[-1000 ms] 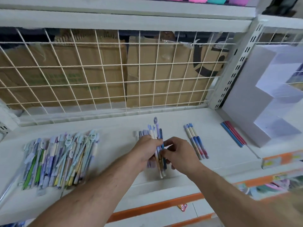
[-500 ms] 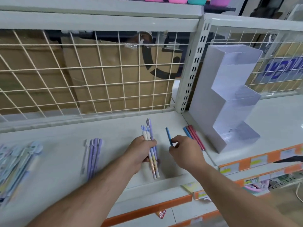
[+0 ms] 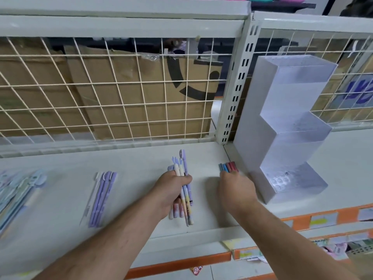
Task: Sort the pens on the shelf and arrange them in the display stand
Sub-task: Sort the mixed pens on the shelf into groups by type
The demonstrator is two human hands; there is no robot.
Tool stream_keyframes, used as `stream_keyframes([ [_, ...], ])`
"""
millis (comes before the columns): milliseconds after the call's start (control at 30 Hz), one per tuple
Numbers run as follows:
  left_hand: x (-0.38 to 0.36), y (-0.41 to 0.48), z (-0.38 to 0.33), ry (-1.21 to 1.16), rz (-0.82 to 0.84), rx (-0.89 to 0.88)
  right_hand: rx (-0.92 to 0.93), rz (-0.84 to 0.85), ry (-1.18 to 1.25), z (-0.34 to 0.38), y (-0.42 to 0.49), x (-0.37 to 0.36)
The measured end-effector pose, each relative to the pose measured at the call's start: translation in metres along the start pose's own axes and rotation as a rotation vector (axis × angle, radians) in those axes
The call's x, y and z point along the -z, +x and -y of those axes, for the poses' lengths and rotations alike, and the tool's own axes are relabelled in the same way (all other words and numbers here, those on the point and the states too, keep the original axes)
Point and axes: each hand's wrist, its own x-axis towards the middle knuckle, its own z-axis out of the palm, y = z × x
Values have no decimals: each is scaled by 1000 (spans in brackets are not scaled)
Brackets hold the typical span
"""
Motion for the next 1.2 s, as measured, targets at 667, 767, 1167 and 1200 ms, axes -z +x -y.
stream_keyframes([
  [667, 55, -20, 8, 106, 126, -76, -152, 246, 1297, 87, -16, 9],
  [767, 76, -21, 12, 120, 123, -58, -139, 255, 1282, 108, -17, 6],
  [1167, 170, -22, 14, -2, -54, -26, -198, 274, 1162, 194, -7, -7],
  [1200, 179, -21, 14, -18, -71, -30, -188, 277, 1106, 202, -6, -10],
])
